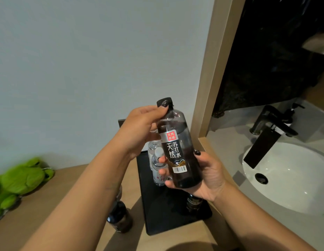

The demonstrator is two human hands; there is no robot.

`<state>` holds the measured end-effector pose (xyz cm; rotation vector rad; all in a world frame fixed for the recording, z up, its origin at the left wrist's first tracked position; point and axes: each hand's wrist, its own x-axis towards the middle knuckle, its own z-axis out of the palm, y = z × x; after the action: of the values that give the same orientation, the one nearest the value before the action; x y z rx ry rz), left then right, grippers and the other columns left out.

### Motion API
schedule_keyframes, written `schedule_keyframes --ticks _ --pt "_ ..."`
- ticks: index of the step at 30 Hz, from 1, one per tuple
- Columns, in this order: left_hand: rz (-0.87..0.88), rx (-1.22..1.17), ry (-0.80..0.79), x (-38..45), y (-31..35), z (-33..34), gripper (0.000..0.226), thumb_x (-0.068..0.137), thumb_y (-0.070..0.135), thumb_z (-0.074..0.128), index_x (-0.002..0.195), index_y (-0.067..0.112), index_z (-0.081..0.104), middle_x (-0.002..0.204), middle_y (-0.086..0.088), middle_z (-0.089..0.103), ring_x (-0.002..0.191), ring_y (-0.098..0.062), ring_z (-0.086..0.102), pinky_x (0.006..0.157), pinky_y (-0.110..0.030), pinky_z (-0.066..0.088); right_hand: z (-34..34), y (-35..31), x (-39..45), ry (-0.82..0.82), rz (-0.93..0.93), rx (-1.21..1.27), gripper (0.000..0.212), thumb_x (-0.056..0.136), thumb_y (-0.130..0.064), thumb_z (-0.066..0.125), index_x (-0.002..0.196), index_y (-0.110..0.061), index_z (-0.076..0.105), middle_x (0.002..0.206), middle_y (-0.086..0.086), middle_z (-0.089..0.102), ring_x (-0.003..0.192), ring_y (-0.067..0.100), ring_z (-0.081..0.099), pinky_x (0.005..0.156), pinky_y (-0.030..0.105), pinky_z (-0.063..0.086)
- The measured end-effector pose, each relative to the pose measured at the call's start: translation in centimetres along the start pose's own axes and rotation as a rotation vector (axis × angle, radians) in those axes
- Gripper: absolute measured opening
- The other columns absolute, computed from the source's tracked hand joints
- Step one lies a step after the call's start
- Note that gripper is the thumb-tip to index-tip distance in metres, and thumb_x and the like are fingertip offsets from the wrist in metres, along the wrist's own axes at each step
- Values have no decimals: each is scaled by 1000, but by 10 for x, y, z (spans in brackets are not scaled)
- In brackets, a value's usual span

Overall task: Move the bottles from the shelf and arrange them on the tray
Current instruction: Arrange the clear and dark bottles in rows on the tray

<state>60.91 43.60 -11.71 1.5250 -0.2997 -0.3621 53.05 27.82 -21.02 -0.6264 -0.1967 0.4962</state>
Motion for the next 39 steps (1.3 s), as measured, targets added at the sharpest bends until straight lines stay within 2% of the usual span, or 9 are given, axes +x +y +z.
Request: schedule_keyframes --ticks 3,6,14,18,21,26,30,34,39 --pt "37 77 168 3 0 7 18 90 24 64 90 8 71 87 -11 73 77 -21 69 70 -36 58 -4 10 0 273 -117 -133 77 66 -23 83 135 -13 50 129 22 57 112 39 61 87 53 53" --pt "91 118 273 4 -3 12 18 85 24 71 95 8 70 89 -10 73 80 -23 71 71 -38 60 -4 16 5 481 -214 -269 59 74 -10 75 128 -18 52 128 16 59 109 35 64 84 52 55" --pt "105 294 187 1 -10 -4 22 76 28 77 82 16 59 75 -5 63 75 -24 65 73 -46 57 -14 24 2 455 -99 -254 53 82 -9 68 131 -18 51 128 12 62 116 34 61 92 56 50" --pt "98 420 324 -2 -37 -4 33 66 44 75 79 20 58 72 5 60 78 -24 66 75 -49 57 -20 14 2 625 -37 -830 46 83 -15 71 122 -34 54 124 -7 62 110 11 62 97 41 51" --pt "99 535 399 -1 -60 -1 25 76 35 73 79 20 54 74 7 58 71 -10 57 66 -35 52 -27 11 7 640 -103 -1298 49 83 -18 71 126 -35 54 126 -16 55 108 -10 51 97 19 43" --pt "82 608 403 -3 -96 1 26 80 36 71 82 17 54 75 6 59 70 -9 55 58 -26 46 -36 3 9 785 -222 -1404 36 84 -14 68 116 -29 63 119 -13 59 108 -4 53 89 16 43" --pt "1 745 352 4 -133 -3 29 76 42 72 76 20 53 73 4 62 71 -13 59 62 -33 49 -48 0 -1 809 78 -1682 27 85 -25 66 111 -31 62 122 -7 53 119 12 47 99 29 40" --pt "-64 837 272 11 -157 -1 27 77 41 72 75 25 50 72 8 59 69 -7 55 54 -24 41 -58 -3 -10 812 381 -1706 45 80 -35 71 122 -32 57 136 0 42 131 21 38 105 35 37" --pt "-107 800 211 6 -183 12 26 80 33 72 98 23 56 87 7 62 79 -8 58 63 -20 42 -65 3 -20 725 578 -1688 58 79 -33 73 132 -32 48 139 1 36 129 21 41 102 33 41"
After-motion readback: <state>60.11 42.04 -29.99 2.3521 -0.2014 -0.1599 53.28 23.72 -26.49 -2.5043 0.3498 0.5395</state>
